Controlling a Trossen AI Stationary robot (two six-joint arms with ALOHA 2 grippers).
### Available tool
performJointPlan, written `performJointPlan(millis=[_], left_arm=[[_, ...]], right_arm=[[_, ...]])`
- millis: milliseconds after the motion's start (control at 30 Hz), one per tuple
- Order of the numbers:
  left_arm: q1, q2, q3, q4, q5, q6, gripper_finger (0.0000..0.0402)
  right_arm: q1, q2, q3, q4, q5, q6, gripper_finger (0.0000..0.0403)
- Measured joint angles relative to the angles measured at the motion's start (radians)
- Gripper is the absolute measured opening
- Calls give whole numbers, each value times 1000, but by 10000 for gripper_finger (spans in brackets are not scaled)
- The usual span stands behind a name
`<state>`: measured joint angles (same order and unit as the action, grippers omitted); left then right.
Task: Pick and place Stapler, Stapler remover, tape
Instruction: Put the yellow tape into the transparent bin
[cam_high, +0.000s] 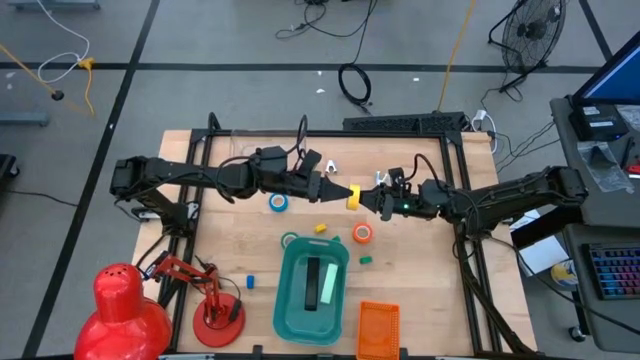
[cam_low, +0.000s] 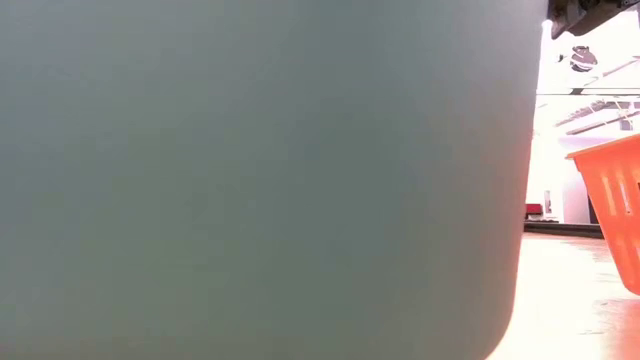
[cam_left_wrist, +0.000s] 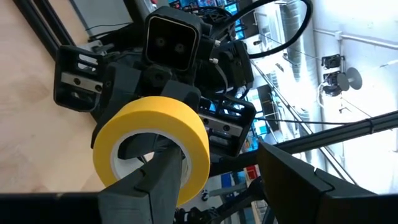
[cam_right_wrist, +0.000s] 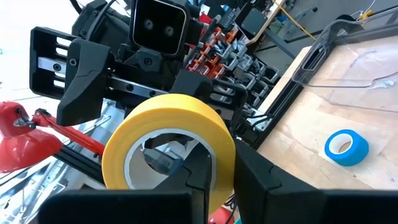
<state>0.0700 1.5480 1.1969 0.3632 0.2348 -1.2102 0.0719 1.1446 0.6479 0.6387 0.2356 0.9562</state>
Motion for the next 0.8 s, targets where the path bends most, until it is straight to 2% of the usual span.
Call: performJointPlan(millis=[333,433,633,800], left_arm=[[-1,-1,0,0,19,-4,204],[-1,-1,0,0,23,-3,168],[-1,-1,0,-5,16,16,64],[-1,-1,0,-6,19,16,17]], right_arm=[[-1,0,0,2,0,0,34],[-1,0,0,10,-1,0,34],[-1,0,1,23,-1,0,34],[-1,-1,1,26,-2,-6,35]])
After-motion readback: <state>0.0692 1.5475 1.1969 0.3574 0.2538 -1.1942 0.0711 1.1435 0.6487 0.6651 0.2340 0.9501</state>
